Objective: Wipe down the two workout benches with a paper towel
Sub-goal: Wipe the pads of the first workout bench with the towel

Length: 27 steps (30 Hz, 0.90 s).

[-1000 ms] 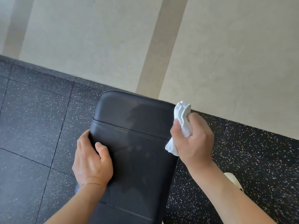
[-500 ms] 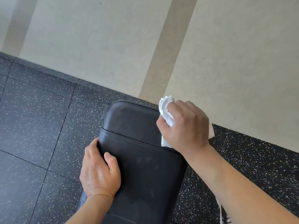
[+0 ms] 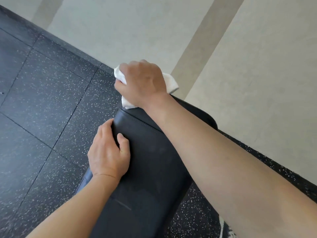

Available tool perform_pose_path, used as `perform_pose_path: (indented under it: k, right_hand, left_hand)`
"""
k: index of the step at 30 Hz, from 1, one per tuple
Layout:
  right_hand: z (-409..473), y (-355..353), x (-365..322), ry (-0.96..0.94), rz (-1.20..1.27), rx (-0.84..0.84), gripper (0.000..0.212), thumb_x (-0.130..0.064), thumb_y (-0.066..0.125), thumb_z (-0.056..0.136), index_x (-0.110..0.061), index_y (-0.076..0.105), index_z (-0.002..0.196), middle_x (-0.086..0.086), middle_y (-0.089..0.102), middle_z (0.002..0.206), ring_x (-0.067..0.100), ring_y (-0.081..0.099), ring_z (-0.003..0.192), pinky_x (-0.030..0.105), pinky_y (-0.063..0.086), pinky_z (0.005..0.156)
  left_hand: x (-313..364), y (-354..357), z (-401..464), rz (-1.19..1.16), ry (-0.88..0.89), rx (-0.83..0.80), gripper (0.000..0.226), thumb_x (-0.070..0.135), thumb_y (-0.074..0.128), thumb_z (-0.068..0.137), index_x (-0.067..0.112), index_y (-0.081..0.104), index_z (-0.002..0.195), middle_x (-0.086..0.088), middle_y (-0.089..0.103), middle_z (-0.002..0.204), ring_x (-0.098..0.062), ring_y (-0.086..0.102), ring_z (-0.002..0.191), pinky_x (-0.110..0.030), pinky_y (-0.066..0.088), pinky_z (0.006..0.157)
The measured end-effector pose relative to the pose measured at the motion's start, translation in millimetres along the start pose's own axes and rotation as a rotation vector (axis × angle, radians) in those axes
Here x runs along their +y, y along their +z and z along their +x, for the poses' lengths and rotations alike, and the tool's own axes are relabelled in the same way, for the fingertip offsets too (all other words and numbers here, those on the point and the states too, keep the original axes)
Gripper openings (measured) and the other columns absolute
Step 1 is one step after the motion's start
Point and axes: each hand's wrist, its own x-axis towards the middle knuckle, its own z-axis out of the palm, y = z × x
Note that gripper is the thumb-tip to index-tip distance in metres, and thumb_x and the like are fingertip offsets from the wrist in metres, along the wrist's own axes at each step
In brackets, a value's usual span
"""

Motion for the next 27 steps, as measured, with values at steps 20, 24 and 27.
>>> perform_pose_path:
  k: [20, 24, 27]
  right_hand:
    - [-134, -24, -12, -0.143, -0.081, 0.084, 0.037, -0.031, 0.069, 0.083, -0.018, 0.039, 0.067, 0.002, 0.038, 0.059, 0.029, 0.041, 0.056, 0.036, 0.030, 0.051]
    - [-129, -9, -47, -0.057, -0.079, 0.162, 0.038, -0.028, 0.070, 0.081, -0.020, 0.036, 0.069, 0.004, 0.043, 0.058, 0.031, 0.043, 0.055, 0.035, 0.028, 0.053]
    - [-178, -2, -62, -0.166, -0.085, 0.194, 0.039, -0.029, 0.070, 0.080, -0.021, 0.034, 0.067, 0.002, 0.042, 0.059, 0.029, 0.041, 0.055, 0.036, 0.030, 0.052]
  left_hand:
    - [-11, -2, -4, -0.104, 0.044, 0.024, 0.046, 0.043, 0.043, 0.101, 0.018, 0.052, 0.138, -0.008, 0.064, 0.126, -0.036, 0.062, 0.111, -0.046, 0.046, 0.088]
    - [-19, -8, -1, -0.132, 0.101, -0.075, 0.052, 0.040, 0.041, 0.107, 0.015, 0.043, 0.153, -0.013, 0.056, 0.144, -0.037, 0.056, 0.128, -0.048, 0.044, 0.099]
    - [-46, -20, -16, -0.210, 0.068, -0.178, 0.053, 0.041, 0.039, 0.108, 0.018, 0.038, 0.156, -0.014, 0.053, 0.147, -0.039, 0.053, 0.131, -0.051, 0.045, 0.104]
